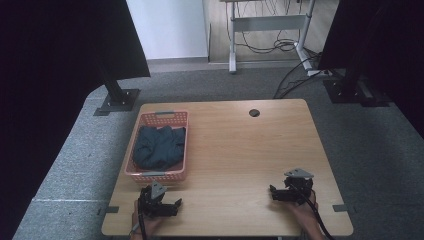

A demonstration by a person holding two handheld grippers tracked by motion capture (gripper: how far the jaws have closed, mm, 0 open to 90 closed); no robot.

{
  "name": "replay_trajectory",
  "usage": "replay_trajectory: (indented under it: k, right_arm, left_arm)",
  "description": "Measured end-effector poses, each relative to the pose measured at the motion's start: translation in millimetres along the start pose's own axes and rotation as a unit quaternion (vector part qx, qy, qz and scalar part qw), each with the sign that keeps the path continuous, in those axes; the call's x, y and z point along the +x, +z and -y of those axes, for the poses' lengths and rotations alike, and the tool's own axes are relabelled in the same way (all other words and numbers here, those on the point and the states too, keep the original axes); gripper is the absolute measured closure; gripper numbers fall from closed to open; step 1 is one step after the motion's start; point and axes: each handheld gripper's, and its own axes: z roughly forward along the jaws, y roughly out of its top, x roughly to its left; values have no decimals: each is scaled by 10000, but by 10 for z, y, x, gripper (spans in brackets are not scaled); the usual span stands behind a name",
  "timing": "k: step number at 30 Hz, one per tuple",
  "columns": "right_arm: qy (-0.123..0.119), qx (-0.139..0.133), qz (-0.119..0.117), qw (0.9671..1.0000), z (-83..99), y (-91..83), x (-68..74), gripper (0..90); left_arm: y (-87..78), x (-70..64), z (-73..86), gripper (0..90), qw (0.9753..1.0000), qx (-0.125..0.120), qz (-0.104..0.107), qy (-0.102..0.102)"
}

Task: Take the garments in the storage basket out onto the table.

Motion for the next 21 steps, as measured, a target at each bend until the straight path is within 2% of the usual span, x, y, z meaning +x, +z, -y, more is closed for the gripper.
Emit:
replay_trajectory:
  k: [8, 16, 21]
  right_arm:
    - [-30, -4, -29, 10000, 8, -8, 1, 0]
    - [-17, -8, -9, 10000, 13, -12, 4, 0]
    - [-18, -8, -10, 10000, 15, -14, 5, 0]
  left_arm:
    - [-18, -22, 12, 22, 10000, -30, -21, 70]
    - [-15, -15, 7, 34, 9999, -47, 74, 118]
    - [-7, -7, -13, 35, 9996, -82, 262, 48]
